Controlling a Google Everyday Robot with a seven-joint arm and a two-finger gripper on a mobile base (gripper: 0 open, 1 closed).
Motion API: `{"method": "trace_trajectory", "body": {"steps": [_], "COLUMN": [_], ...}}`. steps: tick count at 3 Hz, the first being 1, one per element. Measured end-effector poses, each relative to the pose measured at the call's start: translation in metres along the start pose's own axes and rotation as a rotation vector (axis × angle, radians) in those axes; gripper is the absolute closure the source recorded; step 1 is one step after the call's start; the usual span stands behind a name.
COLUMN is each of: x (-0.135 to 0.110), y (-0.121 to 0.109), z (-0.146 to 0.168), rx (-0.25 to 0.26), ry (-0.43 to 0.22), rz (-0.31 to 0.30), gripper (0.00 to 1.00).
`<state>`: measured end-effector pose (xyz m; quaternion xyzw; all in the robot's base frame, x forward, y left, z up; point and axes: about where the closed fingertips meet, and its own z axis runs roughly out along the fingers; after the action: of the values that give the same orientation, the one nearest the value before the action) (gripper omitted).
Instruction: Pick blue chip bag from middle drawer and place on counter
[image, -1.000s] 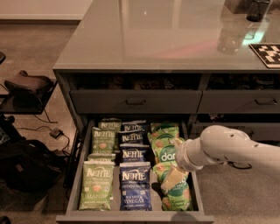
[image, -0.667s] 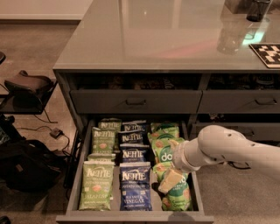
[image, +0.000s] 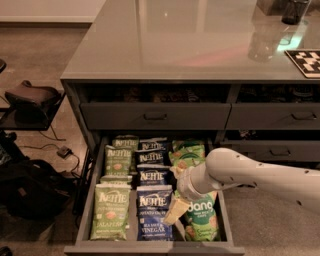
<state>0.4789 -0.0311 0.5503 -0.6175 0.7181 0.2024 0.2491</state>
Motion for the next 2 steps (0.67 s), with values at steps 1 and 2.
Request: {"method": "trace_trajectory", "body": {"steps": [1,2], "x": [0.007,0.022], "y": [-0.005,-0.013], "z": [0.034,0.07], "rx": [-0.015,-0.013], "ry": [-0.018,-0.01], "rz": [0.021,0.053], "gripper": [0.0,0.0]}}
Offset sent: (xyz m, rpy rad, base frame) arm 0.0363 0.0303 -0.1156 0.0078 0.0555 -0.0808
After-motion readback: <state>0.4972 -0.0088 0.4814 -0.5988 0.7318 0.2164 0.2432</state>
